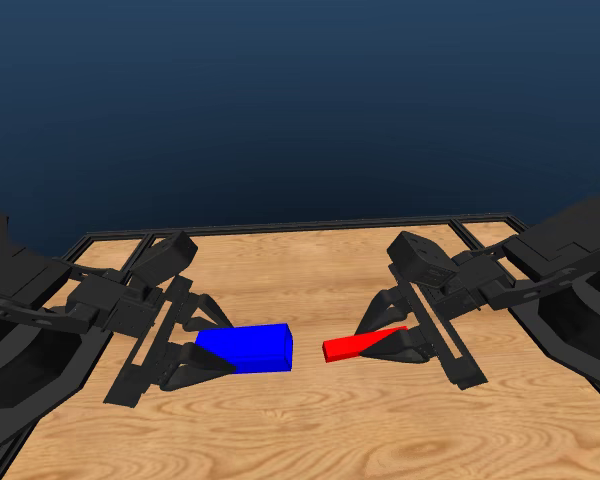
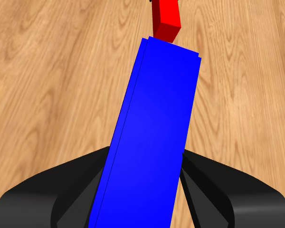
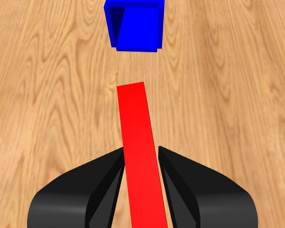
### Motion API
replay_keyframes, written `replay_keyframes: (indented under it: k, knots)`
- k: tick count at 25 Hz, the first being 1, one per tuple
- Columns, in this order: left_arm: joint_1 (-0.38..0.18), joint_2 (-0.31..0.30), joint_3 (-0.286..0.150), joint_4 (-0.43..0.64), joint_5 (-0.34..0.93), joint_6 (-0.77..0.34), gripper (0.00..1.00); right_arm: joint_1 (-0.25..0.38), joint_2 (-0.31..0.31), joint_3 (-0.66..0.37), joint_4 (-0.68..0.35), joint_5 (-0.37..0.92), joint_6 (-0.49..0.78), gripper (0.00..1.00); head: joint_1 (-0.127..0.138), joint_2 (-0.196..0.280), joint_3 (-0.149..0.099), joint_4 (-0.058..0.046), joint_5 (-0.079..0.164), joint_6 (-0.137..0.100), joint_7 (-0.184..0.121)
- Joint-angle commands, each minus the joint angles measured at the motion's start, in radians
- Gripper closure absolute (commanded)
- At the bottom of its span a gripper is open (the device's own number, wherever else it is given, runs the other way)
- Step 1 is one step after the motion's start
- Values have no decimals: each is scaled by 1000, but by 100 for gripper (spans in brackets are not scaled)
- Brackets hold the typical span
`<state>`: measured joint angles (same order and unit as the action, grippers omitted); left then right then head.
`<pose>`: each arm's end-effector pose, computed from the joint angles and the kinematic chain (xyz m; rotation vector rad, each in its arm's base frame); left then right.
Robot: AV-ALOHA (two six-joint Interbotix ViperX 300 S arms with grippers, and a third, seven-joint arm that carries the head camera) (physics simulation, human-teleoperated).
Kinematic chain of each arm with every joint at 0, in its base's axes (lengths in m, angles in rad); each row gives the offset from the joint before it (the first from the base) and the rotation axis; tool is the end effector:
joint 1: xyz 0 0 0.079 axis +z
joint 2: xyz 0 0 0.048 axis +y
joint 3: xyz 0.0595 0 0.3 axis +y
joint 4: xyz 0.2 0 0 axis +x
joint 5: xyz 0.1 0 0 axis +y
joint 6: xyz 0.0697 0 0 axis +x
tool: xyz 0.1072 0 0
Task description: Insert peg into socket
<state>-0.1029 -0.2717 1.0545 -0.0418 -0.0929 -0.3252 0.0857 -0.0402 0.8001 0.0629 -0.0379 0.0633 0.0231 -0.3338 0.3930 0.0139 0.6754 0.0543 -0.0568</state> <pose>0.3243 -0.0328 0.1078 -0.3150 0.6980 0.0324 0.3962 0.0336 0.1056 0.0888 0.7254 0.0340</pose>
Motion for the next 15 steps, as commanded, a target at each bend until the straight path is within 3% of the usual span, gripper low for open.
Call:
replay_keyframes:
  k: [1,9,15]
  knots:
    - [-29,-44,-40,12,55,0,100,28,-10,-91,-46,117,13,100,16,-31,4,3,-10,2,-2]
    - [-61,-80,-55,35,100,-19,100,58,-22,-243,-217,321,134,100,35,-39,14,8,3,4,-13]
    - [-69,-76,-60,50,115,-40,100,63,41,-303,-248,327,166,100,41,-39,18,8,6,1,-23]
